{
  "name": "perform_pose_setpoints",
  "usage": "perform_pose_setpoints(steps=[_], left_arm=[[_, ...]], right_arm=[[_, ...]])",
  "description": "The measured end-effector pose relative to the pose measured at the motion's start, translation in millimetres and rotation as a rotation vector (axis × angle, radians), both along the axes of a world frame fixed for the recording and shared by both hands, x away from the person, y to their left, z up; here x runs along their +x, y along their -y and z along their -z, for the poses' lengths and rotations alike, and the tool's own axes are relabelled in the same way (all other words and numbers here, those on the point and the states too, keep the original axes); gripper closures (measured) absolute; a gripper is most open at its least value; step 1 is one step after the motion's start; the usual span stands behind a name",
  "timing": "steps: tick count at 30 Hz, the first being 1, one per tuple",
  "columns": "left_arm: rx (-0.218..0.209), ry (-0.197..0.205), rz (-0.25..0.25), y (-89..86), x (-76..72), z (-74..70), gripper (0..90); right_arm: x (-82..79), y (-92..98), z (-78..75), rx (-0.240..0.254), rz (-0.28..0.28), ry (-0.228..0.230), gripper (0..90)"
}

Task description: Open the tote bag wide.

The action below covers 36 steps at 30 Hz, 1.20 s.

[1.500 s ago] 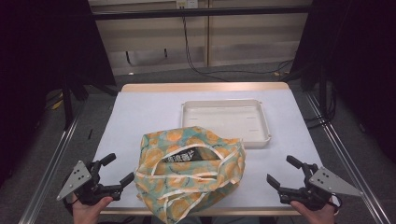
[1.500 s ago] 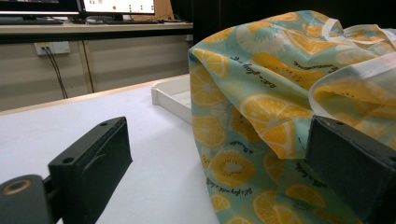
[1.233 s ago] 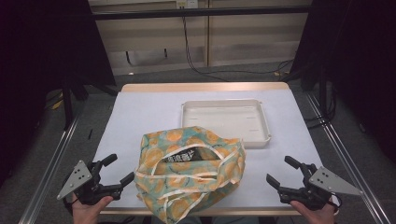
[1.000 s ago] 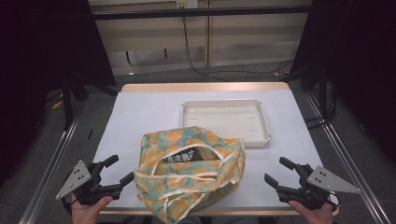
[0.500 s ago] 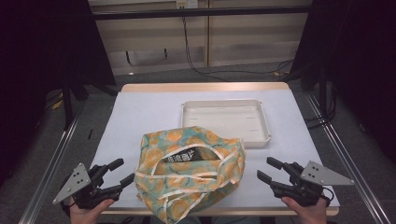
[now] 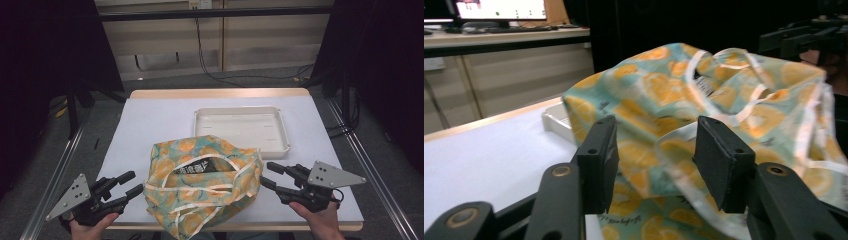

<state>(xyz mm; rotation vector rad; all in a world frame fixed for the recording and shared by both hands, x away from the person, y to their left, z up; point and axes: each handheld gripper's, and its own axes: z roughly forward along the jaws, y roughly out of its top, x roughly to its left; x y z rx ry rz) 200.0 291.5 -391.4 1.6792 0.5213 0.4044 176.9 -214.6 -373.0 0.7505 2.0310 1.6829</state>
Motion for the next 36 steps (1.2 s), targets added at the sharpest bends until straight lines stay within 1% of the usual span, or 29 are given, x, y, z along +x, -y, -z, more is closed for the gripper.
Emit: perform_pose_setpoints(steps=[1,2,3,4,5,7,8,9,10,11,12,13,14,16,17,18,19,21,22,23,24,25,27,28,29,30,32,33,36], left_arm=[[0.004,0.003,0.002,1.6,-1.7,-1.5,53.8],[0.013,0.008,0.027,3.7,-2.9,-3.1,55.3],[0.014,0.011,0.04,5.3,-3.7,-3.8,57.2],[0.019,0.013,0.058,8.2,-5.7,-5.2,61.1],[0.014,0.012,0.08,10.3,-5.7,-5.6,62.6],[0.031,0.018,0.091,15.3,-6.5,-7.1,63.9],[0.036,0.018,0.112,18.3,-5.7,-7.1,63.8],[0.045,0.016,0.138,20.7,-4.4,-6.7,62.5],[0.052,0.017,0.134,23.1,-3.8,-5.9,59.7],[0.06,0.009,0.146,25.3,-2.5,-4.5,56.3],[0.085,-0.003,0.138,27.7,-1.9,-3.4,53.0],[0.098,-0.007,0.13,30.2,-0.5,-1.4,49.4],[0.099,-0.014,0.137,32.1,1.4,0.6,45.8],[0.11,-0.023,0.135,34.9,6.4,2.8,45.4],[0.104,-0.026,0.143,36.4,9.9,3.7,45.4],[0.119,-0.028,0.129,36.8,11.9,3.3,45.8],[0.108,-0.029,0.145,37.7,14.5,3.7,48.0],[0.128,-0.028,0.154,37.2,17.9,1.8,64.6],[0.11,-0.034,0.173,37.3,19.3,1.9,77.7],[0.099,-0.048,0.186,36.6,20.2,1.2,85.6],[0.108,-0.046,0.179,35.1,20.6,-0.3,88.0],[0.105,-0.048,0.171,34.3,20.5,-1.5,89.2],[0.09,-0.051,0.181,32.3,21.4,-4.0,89.7],[0.087,-0.052,0.172,31.1,21.7,-5.9,89.7],[0.071,-0.055,0.168,30.4,22.7,-7.6,89.7],[0.062,-0.055,0.176,28.7,24.3,-9.5,89.7],[0.049,-0.061,0.164,25.7,25.5,-13.8,89.7],[0.031,-0.067,0.17,24.2,26.3,-15.5,89.6],[0.01,-0.061,0.158,18.1,29.0,-21.7,89.5]], right_arm=[[-0.7,-2.7,-2.2,0.0,-0.011,0.005,53.1],[-1.4,-5.4,-4.3,-0.002,-0.033,0.007,52.9],[-2.9,-9.5,-6.6,-0.008,-0.041,0.015,52.9],[-4.0,-11.8,-8.0,-0.011,-0.052,0.013,52.9],[-5.4,-16.1,-9.9,-0.019,-0.07,0.015,52.9],[-7.3,-23.6,-12.2,-0.033,-0.097,0.02,52.9],[-7.6,-26.8,-12.7,-0.038,-0.109,0.02,52.9],[-7.5,-31.5,-13.4,-0.048,-0.127,0.028,52.3],[-6.9,-35.0,-13.2,-0.046,-0.144,0.027,50.9],[-6.4,-37.3,-12.6,-0.05,-0.155,0.022,49.5],[-5.3,-40.4,-11.0,-0.06,-0.162,0.022,47.4],[-4.4,-43.2,-8.6,-0.069,-0.175,0.012,46.1],[-3.2,-45.3,-5.7,-0.078,-0.19,0.008,44.8],[-1.8,-47.9,0.1,-0.09,-0.203,-0.004,41.5],[-1.4,-49.1,2.6,-0.097,-0.202,-0.009,41.1],[-1.0,-49.9,4.8,-0.106,-0.205,-0.017,40.2],[-0.5,-50.8,6.7,-0.114,-0.216,-0.023,39.5],[-0.3,-52.6,9.8,-0.126,-0.229,-0.034,37.8],[-0.3,-53.6,11.7,-0.134,-0.244,-0.036,37.2],[-0.7,-53.8,12.6,-0.14,-0.248,-0.037,36.8],[-1.3,-54.1,14.1,-0.146,-0.252,-0.041,36.1],[-1.8,-54.0,15.3,-0.148,-0.257,-0.042,35.8],[-2.6,-53.9,16.5,-0.16,-0.255,-0.042,36.1],[-2.0,-54.3,16.3,-0.16,-0.25,-0.043,37.5],[-0.4,-55.0,15.5,-0.161,-0.245,-0.04,40.6],[1.5,-56.1,14.1,-0.156,-0.248,-0.037,43.2],[5.9,-58.7,10.9,-0.16,-0.247,-0.031,49.3],[8.1,-60.1,9.8,-0.164,-0.247,-0.031,52.1],[12.9,-63.3,9.2,-0.179,-0.247,-0.027,52.2]])
